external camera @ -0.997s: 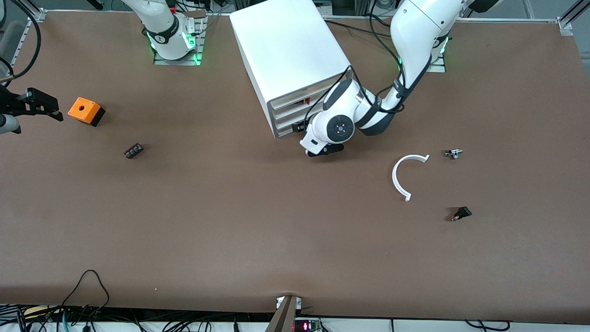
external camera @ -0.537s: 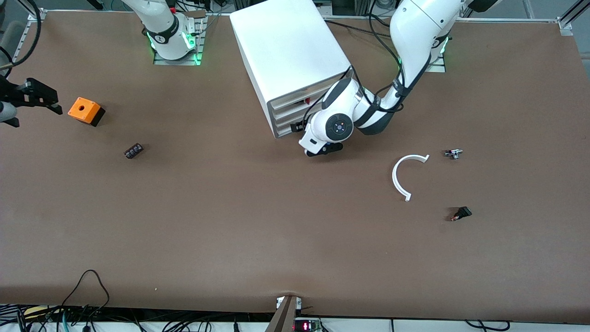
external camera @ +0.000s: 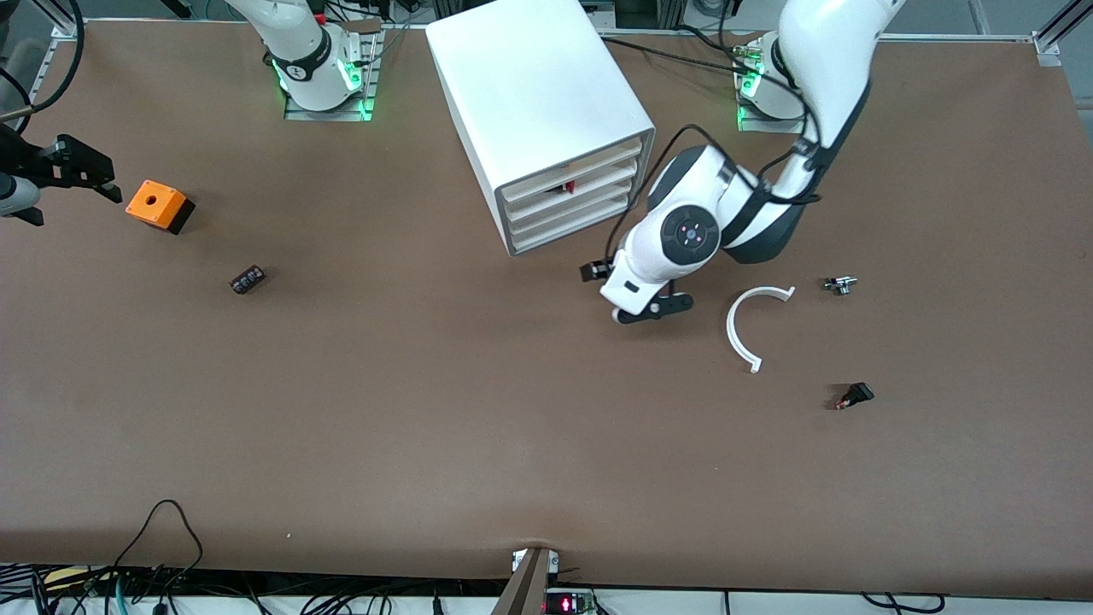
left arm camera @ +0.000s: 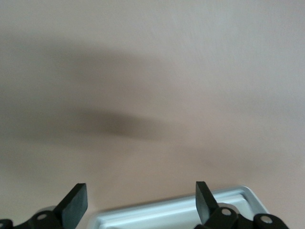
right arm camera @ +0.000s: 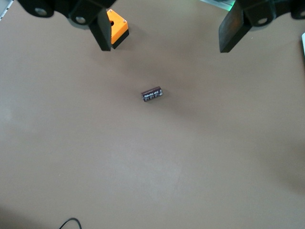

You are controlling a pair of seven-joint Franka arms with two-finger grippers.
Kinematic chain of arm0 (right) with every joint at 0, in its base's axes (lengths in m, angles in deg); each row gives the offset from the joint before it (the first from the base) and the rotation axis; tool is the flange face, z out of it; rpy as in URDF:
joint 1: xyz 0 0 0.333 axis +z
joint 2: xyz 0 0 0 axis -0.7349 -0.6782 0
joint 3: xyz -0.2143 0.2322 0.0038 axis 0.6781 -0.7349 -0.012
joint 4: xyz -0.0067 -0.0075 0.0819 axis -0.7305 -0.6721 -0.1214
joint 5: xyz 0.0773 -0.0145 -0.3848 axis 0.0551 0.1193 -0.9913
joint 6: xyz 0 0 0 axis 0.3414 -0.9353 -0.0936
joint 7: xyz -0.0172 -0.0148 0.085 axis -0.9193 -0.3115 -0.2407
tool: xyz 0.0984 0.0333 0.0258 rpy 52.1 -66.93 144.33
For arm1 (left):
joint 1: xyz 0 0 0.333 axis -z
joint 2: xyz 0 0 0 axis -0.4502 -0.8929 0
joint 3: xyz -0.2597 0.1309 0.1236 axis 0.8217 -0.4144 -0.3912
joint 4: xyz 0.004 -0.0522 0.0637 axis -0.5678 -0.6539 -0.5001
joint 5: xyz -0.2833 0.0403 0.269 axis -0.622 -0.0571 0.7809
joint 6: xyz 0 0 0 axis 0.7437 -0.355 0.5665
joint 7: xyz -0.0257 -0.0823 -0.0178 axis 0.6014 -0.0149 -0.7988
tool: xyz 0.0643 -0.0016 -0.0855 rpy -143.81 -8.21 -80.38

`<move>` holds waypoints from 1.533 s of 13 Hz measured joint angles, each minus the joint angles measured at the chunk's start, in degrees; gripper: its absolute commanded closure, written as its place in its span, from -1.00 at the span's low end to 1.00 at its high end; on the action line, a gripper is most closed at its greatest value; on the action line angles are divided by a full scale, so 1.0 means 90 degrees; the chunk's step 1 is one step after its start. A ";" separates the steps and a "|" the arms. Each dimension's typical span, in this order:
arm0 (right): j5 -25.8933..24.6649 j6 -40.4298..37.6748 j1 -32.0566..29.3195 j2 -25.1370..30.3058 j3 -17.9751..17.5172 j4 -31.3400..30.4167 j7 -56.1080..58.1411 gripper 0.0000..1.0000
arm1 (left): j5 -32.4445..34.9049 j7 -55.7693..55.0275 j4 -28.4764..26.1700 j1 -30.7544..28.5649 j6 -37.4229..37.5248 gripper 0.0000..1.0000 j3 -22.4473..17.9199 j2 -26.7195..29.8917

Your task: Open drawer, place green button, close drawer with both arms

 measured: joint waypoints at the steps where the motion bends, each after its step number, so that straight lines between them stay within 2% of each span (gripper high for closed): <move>1: 0.0000 -0.0035 -0.0001 -0.0002 0.0002 -0.0006 0.0000 -1.00 | 0.0198 -0.0001 0.0153 -0.0057 0.0316 -1.00 -0.0005 0.0128; 3: 0.0000 -0.0046 -0.0001 -0.0009 0.0001 -0.0047 0.0000 -1.00 | 0.0497 0.0144 0.0689 -0.0213 0.1149 -1.00 -0.0009 0.0272; 7: 0.0001 -0.0046 0.0004 -0.0020 -0.0033 -0.0064 0.0000 -1.00 | 0.0983 0.1192 0.1901 -0.0577 0.2744 -1.00 -0.0022 0.0324; 11: 0.0001 -0.0046 0.0002 -0.0020 -0.0032 -0.0064 0.0000 -1.00 | 0.1016 0.3094 0.2506 -0.1499 0.3486 -1.00 -0.0051 0.0329; 14: 0.0001 -0.0046 0.0001 -0.0020 -0.0031 -0.0065 0.0000 -1.00 | 0.1011 0.4187 0.2709 -0.2098 0.3638 -1.00 -0.0086 0.0431; 17: 0.0001 -0.0045 0.0001 -0.0021 -0.0031 -0.0064 0.0001 -1.00 | 0.0971 0.4884 0.2685 -0.2110 0.3742 -1.00 -0.0620 0.0909; 20: 0.0001 -0.0043 0.0001 -0.0032 -0.0031 -0.0065 0.0001 -1.00 | 0.0604 0.5163 0.2083 -0.1461 0.3819 -1.00 -0.1745 0.1747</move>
